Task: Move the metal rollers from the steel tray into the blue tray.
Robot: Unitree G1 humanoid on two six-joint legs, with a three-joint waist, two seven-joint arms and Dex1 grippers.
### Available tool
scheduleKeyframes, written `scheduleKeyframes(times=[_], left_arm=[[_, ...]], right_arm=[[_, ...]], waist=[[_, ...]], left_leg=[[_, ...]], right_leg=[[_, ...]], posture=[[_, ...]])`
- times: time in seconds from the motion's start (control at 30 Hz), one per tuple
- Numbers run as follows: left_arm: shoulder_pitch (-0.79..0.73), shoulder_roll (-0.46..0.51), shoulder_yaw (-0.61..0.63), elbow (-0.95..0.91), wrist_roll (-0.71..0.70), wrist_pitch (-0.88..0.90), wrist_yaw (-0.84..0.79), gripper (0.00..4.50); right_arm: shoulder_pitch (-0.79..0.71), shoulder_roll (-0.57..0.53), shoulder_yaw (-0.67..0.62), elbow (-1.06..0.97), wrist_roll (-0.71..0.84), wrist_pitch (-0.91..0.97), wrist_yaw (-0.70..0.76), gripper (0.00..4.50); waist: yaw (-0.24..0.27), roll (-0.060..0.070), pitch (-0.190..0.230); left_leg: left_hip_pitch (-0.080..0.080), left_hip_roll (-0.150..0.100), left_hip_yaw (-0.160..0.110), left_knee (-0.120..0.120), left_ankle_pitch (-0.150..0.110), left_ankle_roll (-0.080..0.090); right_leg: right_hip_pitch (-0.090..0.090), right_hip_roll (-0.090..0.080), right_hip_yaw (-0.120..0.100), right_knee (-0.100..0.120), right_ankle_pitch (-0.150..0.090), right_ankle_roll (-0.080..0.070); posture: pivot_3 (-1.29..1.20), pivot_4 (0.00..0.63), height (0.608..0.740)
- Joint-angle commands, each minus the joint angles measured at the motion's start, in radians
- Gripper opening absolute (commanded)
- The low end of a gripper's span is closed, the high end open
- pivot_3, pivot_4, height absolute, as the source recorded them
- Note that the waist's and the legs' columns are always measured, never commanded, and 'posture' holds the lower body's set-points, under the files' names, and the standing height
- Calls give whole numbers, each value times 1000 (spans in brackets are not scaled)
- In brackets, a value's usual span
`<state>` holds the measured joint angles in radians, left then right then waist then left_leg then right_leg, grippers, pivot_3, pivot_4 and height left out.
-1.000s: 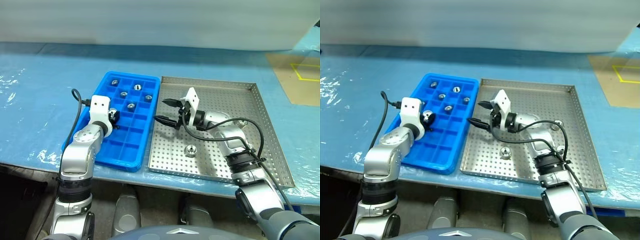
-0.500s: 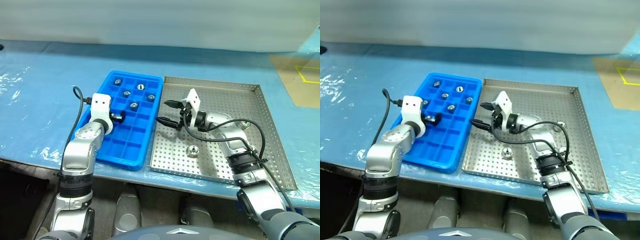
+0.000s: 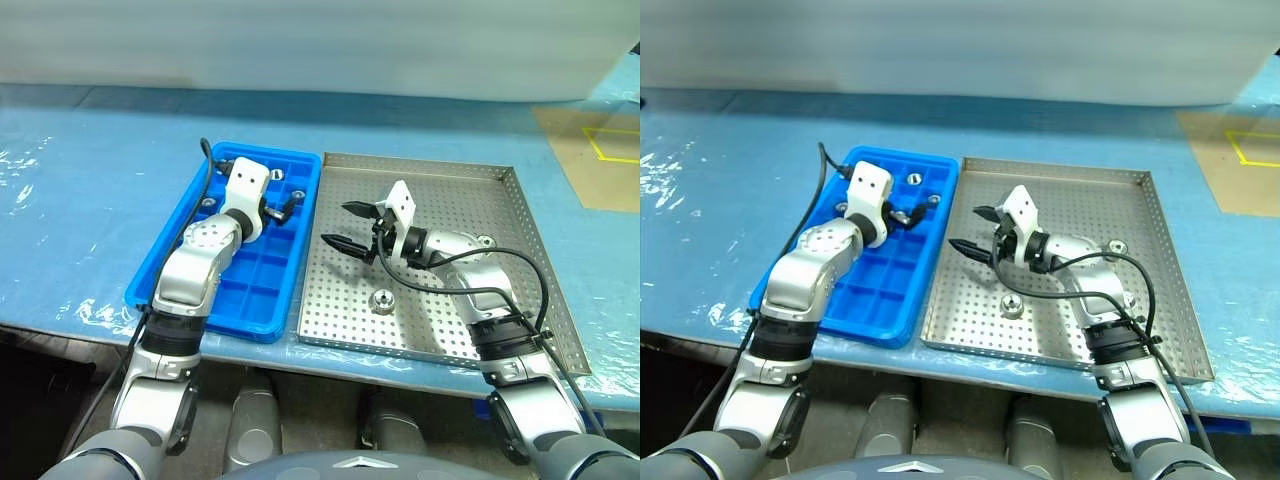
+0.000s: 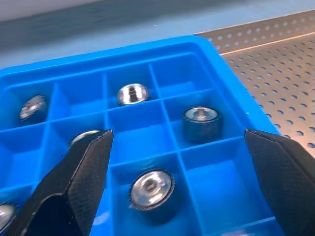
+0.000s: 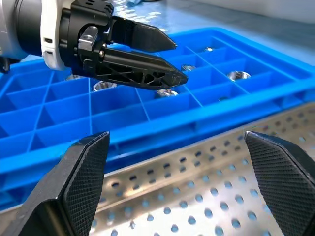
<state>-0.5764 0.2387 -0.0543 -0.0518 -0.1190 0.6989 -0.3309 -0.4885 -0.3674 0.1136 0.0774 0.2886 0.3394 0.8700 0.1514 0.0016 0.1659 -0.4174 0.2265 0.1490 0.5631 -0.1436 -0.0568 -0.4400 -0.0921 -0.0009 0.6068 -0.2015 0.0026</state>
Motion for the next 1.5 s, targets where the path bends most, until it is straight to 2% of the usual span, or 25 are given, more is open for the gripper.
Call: scheduleKeyframes(times=[0.03,0.43,0.8,0.87,1.23,1.5], left_arm=[[-50,11,-40,47,-4,-96,-79,4481],[-234,-27,-127,377,11,-281,-285,4481],[-363,-106,-196,660,48,-507,-473,4481],[-401,-129,-204,742,60,-540,-498,4481],[-555,-210,-176,1121,141,-696,-470,4481],[-596,-239,-158,1250,184,-703,-413,4481]], right_arm=[[27,-26,-54,-97,27,21,-28,4500],[172,-92,-139,-288,55,114,-127,4500],[361,-118,-233,-490,82,197,-245,4500],[406,-113,-253,-535,84,207,-276,4500],[519,-118,-302,-654,115,249,-348,4500],[530,-129,-308,-675,127,262,-367,4500]], waist=[[-8,0,0],[-60,0,0],[-102,0,0],[-127,0,0],[-162,0,0],[-166,0,0]], left_leg=[[0,0,0,0,0,0],[3,-1,1,0,0,0],[7,-1,4,0,-1,1],[8,-2,5,0,-1,2],[9,-3,7,0,-4,7],[9,-3,7,1,-5,8]], right_leg=[[0,0,0,0,0,0],[1,0,2,0,0,0],[4,0,3,0,0,0],[4,0,3,0,0,1],[5,0,4,-2,0,1],[5,0,4,-3,0,1]], posture=[[59,150,740],[-141,150,740],[-321,150,740],[-374,150,740],[-455,150,740],[-468,150,740]])
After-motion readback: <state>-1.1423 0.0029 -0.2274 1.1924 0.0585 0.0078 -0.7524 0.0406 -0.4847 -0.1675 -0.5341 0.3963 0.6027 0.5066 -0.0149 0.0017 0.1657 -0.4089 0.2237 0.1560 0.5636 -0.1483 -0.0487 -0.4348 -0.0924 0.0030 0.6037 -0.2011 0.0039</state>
